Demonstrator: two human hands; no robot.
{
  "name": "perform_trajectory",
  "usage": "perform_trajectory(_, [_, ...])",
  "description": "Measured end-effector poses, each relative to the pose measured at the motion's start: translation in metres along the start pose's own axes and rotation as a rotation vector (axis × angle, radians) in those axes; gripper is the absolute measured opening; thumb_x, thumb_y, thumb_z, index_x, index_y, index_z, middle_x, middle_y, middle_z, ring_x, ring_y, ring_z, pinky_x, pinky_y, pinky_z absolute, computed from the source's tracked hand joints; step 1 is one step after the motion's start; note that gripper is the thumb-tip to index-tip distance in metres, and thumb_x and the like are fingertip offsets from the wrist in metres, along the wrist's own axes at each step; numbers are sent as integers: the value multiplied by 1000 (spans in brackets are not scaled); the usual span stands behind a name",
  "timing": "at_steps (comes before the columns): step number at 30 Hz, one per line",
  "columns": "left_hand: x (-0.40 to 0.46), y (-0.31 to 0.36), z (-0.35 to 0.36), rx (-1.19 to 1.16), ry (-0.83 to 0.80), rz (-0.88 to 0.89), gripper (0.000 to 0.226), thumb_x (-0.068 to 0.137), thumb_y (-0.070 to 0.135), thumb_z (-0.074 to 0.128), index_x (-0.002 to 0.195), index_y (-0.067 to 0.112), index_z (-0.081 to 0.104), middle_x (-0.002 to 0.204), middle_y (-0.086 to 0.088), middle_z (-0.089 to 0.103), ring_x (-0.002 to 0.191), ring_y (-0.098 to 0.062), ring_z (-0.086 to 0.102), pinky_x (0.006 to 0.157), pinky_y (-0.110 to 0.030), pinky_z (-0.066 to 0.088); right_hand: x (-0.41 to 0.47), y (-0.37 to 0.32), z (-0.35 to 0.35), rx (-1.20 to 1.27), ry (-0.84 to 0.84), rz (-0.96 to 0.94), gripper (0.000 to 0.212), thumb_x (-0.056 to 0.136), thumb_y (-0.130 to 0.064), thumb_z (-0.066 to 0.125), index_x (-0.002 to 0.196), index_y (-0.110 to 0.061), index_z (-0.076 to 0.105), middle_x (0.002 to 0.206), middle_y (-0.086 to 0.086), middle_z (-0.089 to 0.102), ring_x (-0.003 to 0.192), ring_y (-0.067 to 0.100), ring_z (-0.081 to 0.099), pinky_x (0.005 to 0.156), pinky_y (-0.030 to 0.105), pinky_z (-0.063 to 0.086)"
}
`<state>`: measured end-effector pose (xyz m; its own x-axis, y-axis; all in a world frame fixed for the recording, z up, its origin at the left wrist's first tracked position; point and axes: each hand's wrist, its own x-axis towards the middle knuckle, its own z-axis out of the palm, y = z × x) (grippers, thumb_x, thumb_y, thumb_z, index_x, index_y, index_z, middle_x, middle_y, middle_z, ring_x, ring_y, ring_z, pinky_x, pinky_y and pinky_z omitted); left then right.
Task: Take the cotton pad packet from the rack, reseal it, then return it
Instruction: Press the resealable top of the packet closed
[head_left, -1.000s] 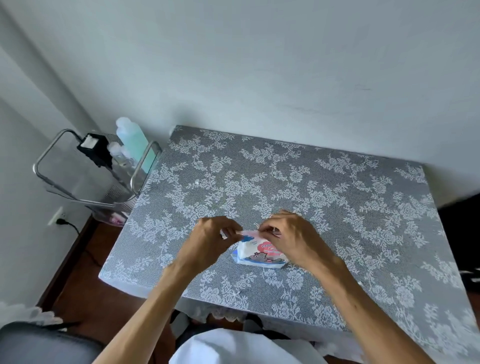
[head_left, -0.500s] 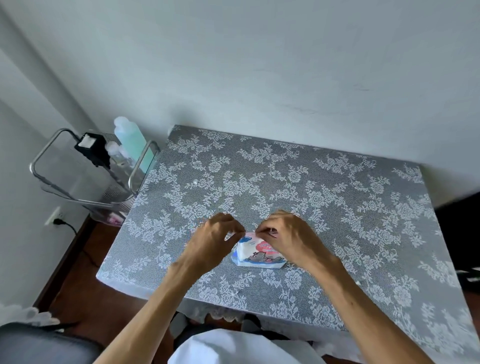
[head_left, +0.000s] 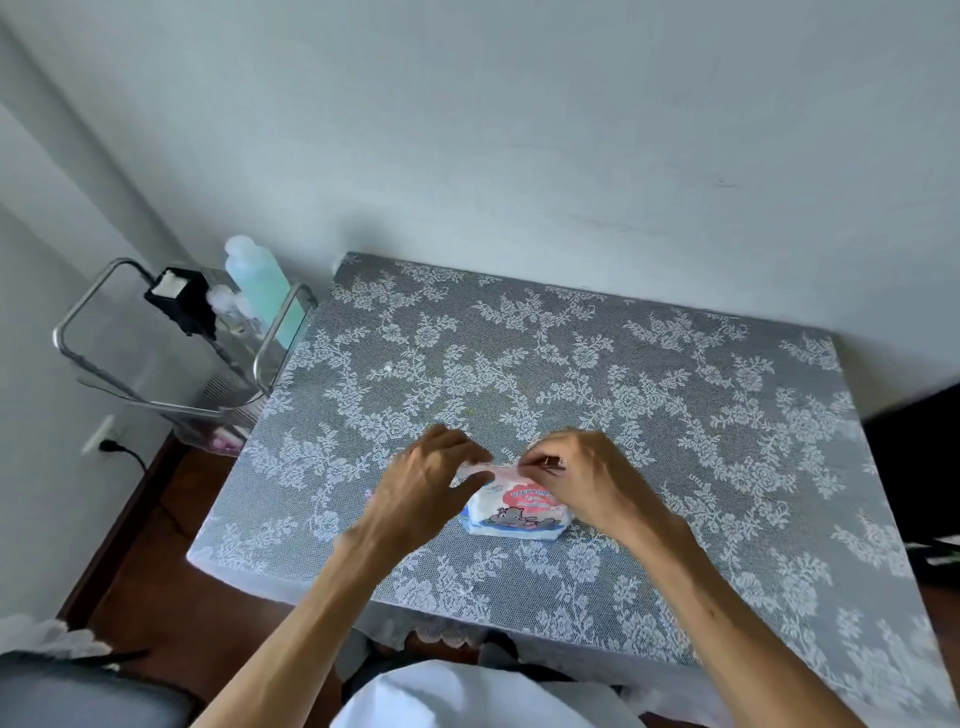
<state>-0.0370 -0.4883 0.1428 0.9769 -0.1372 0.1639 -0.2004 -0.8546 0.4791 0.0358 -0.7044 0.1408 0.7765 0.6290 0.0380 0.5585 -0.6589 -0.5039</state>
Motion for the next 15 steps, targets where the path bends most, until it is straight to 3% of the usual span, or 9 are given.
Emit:
perform_trajectory(5, [6, 12, 6, -76, 10, 22, 13, 91, 25, 63, 95, 14, 69, 92, 3, 66, 90, -13, 56, 70, -35, 55, 2, -6, -1, -53, 7, -27, 19, 87, -31, 65, 102, -21, 71, 93, -6, 71, 71, -2, 57, 62, 5, 43])
perform_trajectory(7, [7, 14, 7, -51, 18, 42, 13, 93, 24, 61, 94, 13, 68, 91, 3, 66, 90, -14, 55, 71, -33, 54, 1, -7, -2, -83, 13, -55, 19, 87, -32, 64, 101, -21, 71, 91, -7, 71, 70, -3, 53, 62, 3, 37])
perform_trajectory(10, [6, 15, 10, -38, 27, 56, 12, 94, 23, 60, 92, 14, 67, 91, 4, 65, 89, -14, 54, 73, -30, 52, -1, -8, -1, -110, 8, -94, 17, 86, -32, 64, 99, -22, 70, 89, -10, 70, 70, -5, 50, 65, 7, 43])
perform_trajectory(15, [4, 11, 7, -68, 7, 26, 18, 95, 28, 54, 95, 15, 66, 93, 5, 64, 91, -10, 52, 76, -27, 51, -7, 2, -4, -64, -22, -26, 21, 89, -34, 59, 104, -22, 69, 95, -8, 71, 67, -7, 54, 56, 2, 42])
